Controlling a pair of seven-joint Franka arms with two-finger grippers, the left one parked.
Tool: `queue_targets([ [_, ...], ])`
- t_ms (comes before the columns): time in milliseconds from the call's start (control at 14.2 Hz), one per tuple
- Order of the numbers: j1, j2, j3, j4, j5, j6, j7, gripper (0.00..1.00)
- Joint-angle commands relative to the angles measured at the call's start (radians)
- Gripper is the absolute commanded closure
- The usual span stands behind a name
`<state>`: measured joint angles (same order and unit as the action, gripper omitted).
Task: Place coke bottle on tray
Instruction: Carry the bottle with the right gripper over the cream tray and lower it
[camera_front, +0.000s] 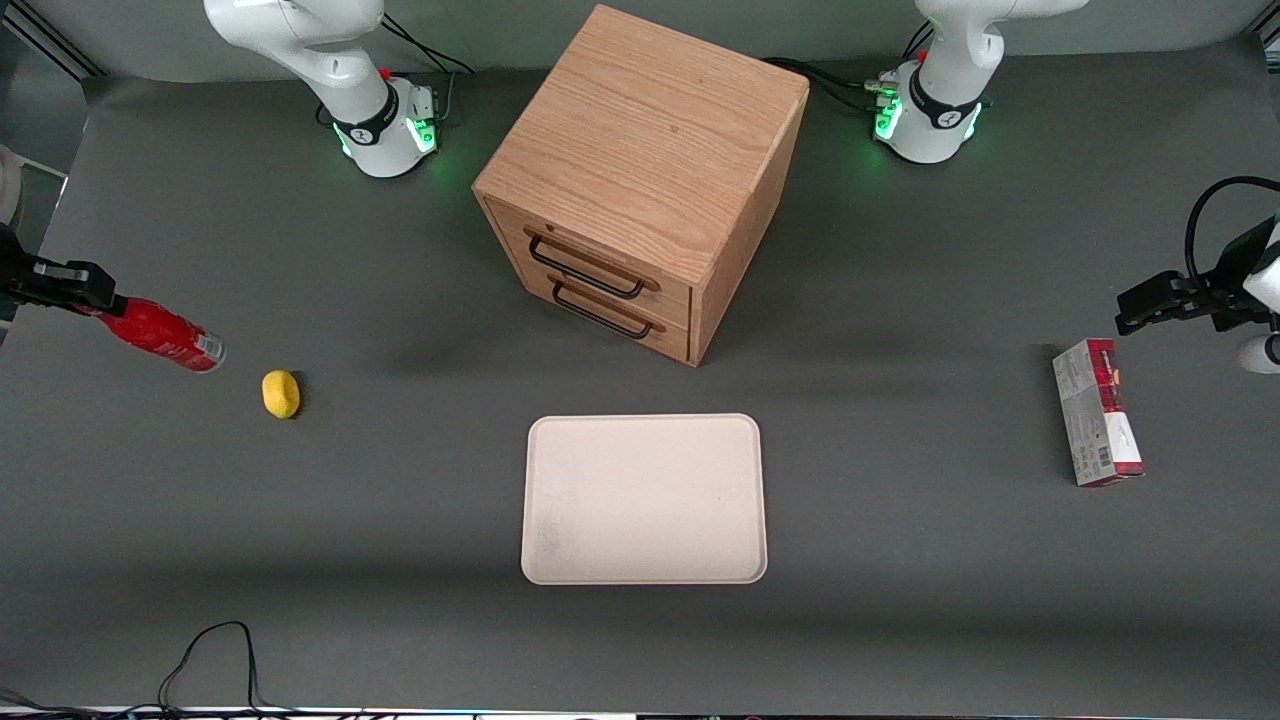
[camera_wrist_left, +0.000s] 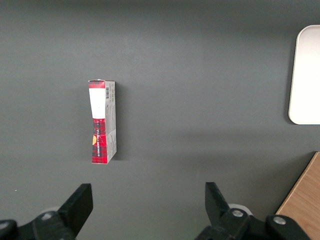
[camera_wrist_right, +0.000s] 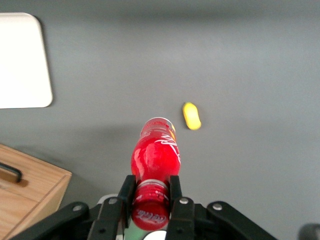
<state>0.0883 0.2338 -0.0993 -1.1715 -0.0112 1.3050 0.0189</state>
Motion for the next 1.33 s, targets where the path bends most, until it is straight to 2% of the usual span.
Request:
queue_targets([
  [0,-0.012,0.101,0.105,0.194,0.020,-0.058,0.088,1.00],
  [211,-0.012,0.153,0.255,0.210,0.014,0.037,0.276,1.00],
  [351,-0.010,0.223,0.361,0.210,0.008,0.176,0.427,1.00],
  [421,-0.003,0.272,0.400,0.211,-0.021,0.250,0.491,1.00],
  [491,0.002,0.323,0.444,0.214,-0.079,0.311,0.528,1.00],
  [632,0.027,0.421,0.554,0.216,-0.252,0.402,0.599,1.00],
  [702,0.034,0.461,0.590,0.217,-0.307,0.440,0.621,1.00],
  [1263,0.062,0.653,0.586,0.199,-0.332,0.721,0.622,1.00],
])
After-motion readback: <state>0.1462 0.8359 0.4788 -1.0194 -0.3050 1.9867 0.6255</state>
